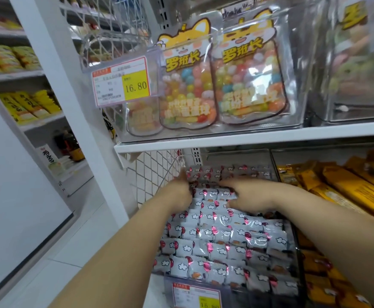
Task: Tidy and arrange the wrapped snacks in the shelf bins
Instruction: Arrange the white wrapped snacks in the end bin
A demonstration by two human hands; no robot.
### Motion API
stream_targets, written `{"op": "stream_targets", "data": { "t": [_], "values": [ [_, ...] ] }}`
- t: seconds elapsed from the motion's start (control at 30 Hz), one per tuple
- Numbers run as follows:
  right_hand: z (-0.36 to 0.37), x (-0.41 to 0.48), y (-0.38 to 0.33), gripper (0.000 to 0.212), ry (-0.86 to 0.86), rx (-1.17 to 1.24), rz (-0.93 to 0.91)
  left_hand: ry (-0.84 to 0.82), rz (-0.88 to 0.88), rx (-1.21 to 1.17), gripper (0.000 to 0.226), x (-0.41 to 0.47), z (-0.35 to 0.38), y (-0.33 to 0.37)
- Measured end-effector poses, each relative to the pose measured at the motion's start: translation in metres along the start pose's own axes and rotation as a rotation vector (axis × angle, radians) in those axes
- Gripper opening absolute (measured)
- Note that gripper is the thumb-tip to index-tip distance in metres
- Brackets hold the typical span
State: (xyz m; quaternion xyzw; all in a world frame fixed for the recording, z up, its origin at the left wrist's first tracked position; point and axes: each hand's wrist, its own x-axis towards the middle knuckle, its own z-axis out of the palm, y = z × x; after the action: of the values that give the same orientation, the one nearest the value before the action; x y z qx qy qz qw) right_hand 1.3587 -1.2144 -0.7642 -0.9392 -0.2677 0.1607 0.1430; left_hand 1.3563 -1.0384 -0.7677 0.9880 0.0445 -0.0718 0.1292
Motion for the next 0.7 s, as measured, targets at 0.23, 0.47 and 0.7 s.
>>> {"op": "stream_targets", "data": {
  "t": [0.23,0.47,0.7],
  "values": [
    [0.003,0.000,0.003,0.064,0.003,0.007,-0.006,-0.066,-0.025,0.095,0.063,0.007,-0.003,-0.001],
    [-0.001,-0.006,0.000,0.053,0.089,0.099,-0.001,0.060,0.075,-0.054,0.043,0.004,0.011,-0.007],
    [-0.009,-0.062,0.000,0.026,0.109,-0.116,-0.092,0.053,0.305,-0.042,0.053,-0.042,0.020,-0.009]
  ]
}}
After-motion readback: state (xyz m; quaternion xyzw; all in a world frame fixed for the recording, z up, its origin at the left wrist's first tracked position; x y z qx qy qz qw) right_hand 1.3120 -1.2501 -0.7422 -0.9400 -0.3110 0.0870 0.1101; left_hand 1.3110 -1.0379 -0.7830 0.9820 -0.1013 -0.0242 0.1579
